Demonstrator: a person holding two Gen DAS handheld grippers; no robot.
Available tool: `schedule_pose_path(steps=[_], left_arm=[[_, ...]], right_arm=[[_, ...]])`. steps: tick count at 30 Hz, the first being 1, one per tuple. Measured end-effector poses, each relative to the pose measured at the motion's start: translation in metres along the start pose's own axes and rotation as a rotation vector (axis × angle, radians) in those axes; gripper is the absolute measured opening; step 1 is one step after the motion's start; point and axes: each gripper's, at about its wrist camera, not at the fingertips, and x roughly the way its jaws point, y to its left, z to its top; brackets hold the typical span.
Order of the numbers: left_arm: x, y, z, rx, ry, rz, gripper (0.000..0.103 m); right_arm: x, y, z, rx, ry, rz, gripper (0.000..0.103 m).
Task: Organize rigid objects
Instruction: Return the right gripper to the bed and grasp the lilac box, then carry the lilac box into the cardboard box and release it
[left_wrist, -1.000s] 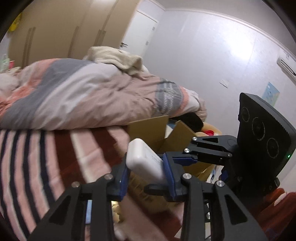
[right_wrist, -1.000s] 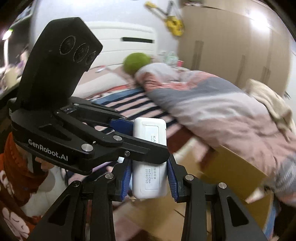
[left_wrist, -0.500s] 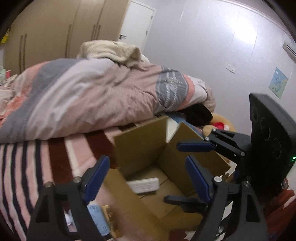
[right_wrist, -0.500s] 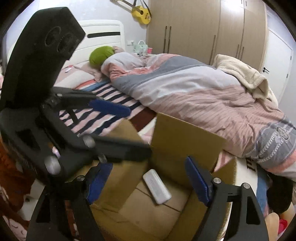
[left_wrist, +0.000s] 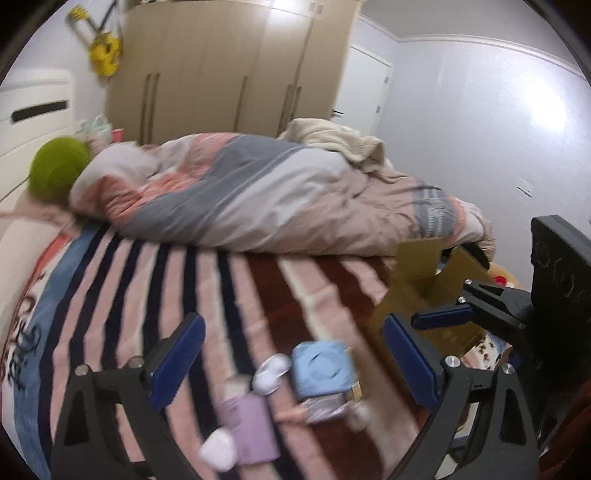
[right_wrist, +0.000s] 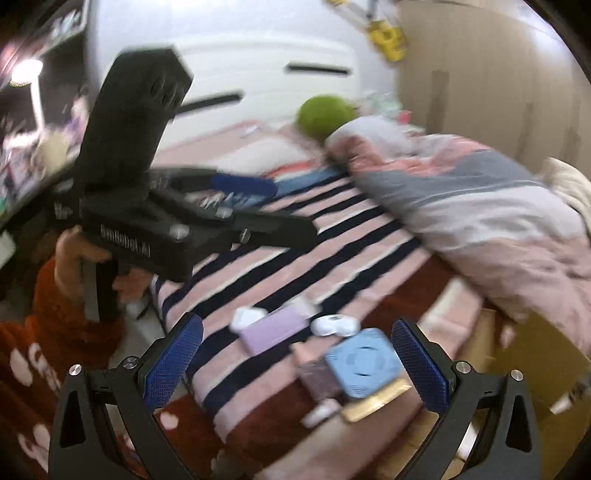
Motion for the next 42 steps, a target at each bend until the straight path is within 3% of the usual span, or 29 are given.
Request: schedule_pose_path(steps=[4, 8, 11, 13, 14, 17, 21, 27, 29, 33, 42], left_arm=[[-0.001, 0.042, -0.033, -0.062, 0.017, 0.039, 0.096], [0.001, 0.075, -0.063, -0.117, 0.031, 0.066, 0.096], [0.002, 0.088, -0.077, -0.149, 0.040, 0.066, 0.096], [0.001, 0.096, -0.082, -0.162, 0.043, 0.068, 0.096], [0.000, 0.100, -0.084, -0.167, 0.044, 0.071, 0.096], [-0.002, 0.110, -0.088, -0.185, 0.040, 0.071, 0.096], [-0.003, 0.115, -0.090, -0.202, 0.036, 0.062, 0.096], [-0.003, 0.114, -0.090, -0.204, 0.035, 0.058, 0.096], [-0.003, 0.114, -0.090, -0.207, 0.036, 0.053, 0.096], [-0.004, 0.105, -0.087, -0.198, 0.042, 0.027, 0.096], [-0.003, 0.033, -0.047, -0.131, -0.003, -0.200, 0.094]], right_arm=[[0.061, 0.019, -0.004, -0.025, 0.124, 0.055, 0.098], [0.121, 0.022, -0.017, 0.088, 0.229, 0.121, 0.096], [0.151, 0.018, -0.027, 0.181, 0.269, 0.150, 0.095], [0.169, 0.012, -0.030, 0.259, 0.289, 0.175, 0.081], [0.175, 0.008, -0.030, 0.288, 0.295, 0.182, 0.079], [0.189, 0.002, -0.030, 0.342, 0.315, 0.132, 0.078], [0.199, -0.004, -0.035, 0.400, 0.362, 0.079, 0.039], [0.197, -0.008, -0.041, 0.446, 0.411, 0.115, 0.039], [0.193, -0.005, -0.044, 0.423, 0.407, 0.097, 0.022], [0.171, -0.001, -0.038, 0.389, 0.328, 0.084, 0.021], [0.076, 0.010, 0.002, 0.259, 0.110, 0.114, 0.021]])
